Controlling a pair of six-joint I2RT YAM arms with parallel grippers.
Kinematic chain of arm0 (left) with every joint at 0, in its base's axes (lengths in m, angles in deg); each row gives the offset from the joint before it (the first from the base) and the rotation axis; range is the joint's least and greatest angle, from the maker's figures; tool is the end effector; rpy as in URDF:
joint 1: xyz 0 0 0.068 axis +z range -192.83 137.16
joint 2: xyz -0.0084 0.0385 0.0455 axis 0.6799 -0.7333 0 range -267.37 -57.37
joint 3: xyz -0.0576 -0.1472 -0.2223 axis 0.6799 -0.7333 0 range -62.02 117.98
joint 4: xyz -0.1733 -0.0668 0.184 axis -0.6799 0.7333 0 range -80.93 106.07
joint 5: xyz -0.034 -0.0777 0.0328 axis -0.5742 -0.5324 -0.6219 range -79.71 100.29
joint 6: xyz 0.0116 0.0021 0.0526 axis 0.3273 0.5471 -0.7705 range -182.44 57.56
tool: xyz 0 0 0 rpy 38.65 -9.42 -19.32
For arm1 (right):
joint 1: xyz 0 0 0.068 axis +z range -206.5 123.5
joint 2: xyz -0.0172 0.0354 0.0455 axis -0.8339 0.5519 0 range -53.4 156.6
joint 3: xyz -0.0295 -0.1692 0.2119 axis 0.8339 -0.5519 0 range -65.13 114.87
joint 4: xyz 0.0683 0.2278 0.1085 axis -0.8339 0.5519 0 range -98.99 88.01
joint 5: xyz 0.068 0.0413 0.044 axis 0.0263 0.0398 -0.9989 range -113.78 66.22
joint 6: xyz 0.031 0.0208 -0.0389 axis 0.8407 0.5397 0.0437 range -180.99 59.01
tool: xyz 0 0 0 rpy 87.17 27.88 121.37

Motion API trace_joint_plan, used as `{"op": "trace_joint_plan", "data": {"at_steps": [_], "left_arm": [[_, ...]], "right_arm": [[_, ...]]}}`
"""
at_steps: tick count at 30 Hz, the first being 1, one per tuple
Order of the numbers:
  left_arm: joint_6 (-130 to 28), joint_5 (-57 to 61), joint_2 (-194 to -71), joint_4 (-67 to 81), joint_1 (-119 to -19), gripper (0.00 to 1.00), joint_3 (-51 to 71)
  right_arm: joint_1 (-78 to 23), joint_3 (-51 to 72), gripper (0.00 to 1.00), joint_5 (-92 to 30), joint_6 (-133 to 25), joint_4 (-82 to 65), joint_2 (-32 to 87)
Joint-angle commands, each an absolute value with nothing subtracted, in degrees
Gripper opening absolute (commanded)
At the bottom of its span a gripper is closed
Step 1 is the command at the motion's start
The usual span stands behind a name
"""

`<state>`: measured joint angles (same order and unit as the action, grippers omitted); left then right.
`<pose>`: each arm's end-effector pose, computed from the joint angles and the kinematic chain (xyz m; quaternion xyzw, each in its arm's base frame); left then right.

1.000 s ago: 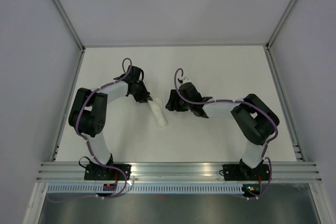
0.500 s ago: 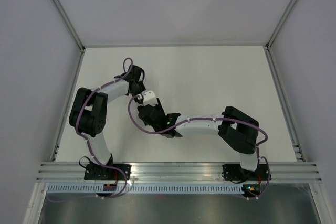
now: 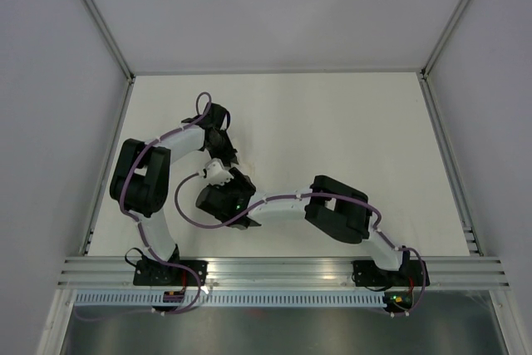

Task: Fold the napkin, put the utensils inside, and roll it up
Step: Roll the napkin at the center of the board.

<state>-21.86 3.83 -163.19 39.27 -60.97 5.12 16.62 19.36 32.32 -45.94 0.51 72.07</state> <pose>0.3410 -0.1157 0.1591 -0.1809 0.9647 -0.1380 0.1323 0.1610 0.4289 0.1407 -0.2642 0.8033 -0.1104 0.5222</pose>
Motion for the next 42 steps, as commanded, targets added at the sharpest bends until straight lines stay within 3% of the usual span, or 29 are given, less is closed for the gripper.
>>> {"op": "trace_joint_plan", "data": {"at_steps": [1, 23, 30, 33, 34, 35, 40, 42], "left_arm": [[-24.74, 7.13, -164.86, 45.37, -61.47, 0.02, 4.34], [-26.49, 5.81, -165.91, 46.34, -61.56, 0.02, 4.43], [-27.46, 5.20, -165.56, 47.13, -61.56, 0.02, 4.87], [-27.99, 4.06, -164.51, 47.31, -61.47, 0.19, 5.66], [-28.08, 3.62, -163.98, 47.31, -61.21, 0.36, 6.01], [-28.42, 3.09, -162.93, 47.31, -61.12, 0.43, 6.97], [-28.17, -2.88, -160.64, 46.96, -59.36, 0.64, 12.15], [-27.38, -4.90, -160.20, 46.52, -58.83, 0.67, 15.14]], "right_arm": [[17.41, 22.76, 0.58, 38.01, -49.30, 2.09, 74.21], [17.94, 33.75, 0.57, 46.09, -53.69, 7.18, 85.82], [17.85, 34.01, 0.31, 46.10, -50.37, 9.11, 86.96], [16.89, 32.52, 0.20, 42.07, -44.50, 11.39, 85.82], [16.54, 30.78, 0.18, 37.61, -42.82, 12.09, 84.16], [15.40, 29.28, 0.15, 34.52, -41.23, 11.67, 82.93], [11.09, 18.57, 0.12, 20.89, -33.32, 6.32, 73.80], [8.90, 16.01, 0.11, 14.04, -31.91, 4.90, 71.68]]}}
